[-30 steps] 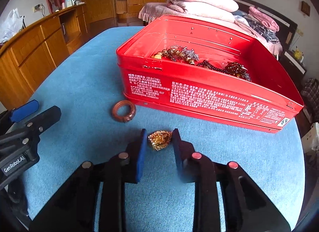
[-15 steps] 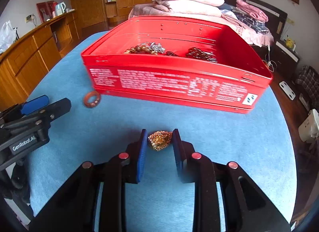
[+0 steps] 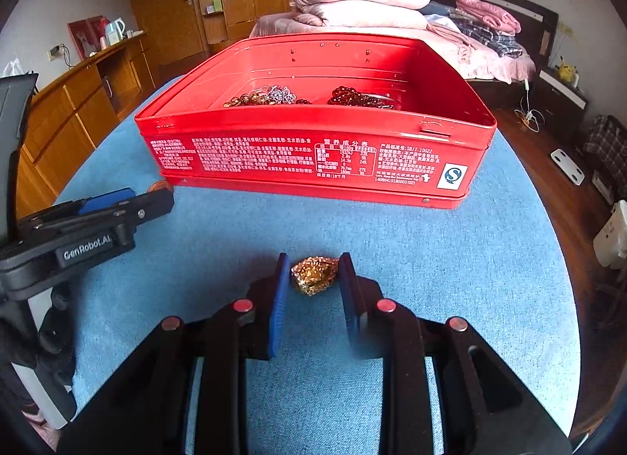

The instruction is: Organize jewelry

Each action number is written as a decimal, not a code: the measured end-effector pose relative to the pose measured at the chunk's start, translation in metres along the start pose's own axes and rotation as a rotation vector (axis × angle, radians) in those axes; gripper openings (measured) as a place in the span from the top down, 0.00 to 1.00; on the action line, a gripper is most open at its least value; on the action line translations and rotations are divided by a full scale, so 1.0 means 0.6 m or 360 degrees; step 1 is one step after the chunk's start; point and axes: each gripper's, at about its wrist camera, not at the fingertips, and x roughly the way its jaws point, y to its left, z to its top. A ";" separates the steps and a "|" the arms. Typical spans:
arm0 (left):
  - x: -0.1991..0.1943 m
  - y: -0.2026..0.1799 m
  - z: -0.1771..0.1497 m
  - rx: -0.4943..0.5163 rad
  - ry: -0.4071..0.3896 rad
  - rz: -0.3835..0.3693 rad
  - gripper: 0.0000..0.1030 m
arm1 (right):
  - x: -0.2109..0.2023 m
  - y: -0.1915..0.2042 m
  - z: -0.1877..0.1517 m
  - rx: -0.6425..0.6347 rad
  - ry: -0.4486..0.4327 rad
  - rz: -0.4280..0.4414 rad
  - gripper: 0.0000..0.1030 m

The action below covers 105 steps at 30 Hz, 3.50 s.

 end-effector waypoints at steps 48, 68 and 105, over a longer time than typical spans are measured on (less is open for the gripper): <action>-0.069 -0.080 0.154 0.0094 -0.0316 -0.0061 0.72 | -0.089 -0.046 0.180 -0.0066 -0.0338 -0.0006 0.77; 0.071 -0.085 0.228 0.0066 -0.0146 0.0009 0.60 | 0.065 -0.083 0.265 0.0027 -0.0168 -0.0010 0.71; -0.170 -0.064 0.096 0.0145 -0.0605 0.0180 0.07 | -0.152 -0.071 0.128 0.0067 -0.0599 -0.0069 0.13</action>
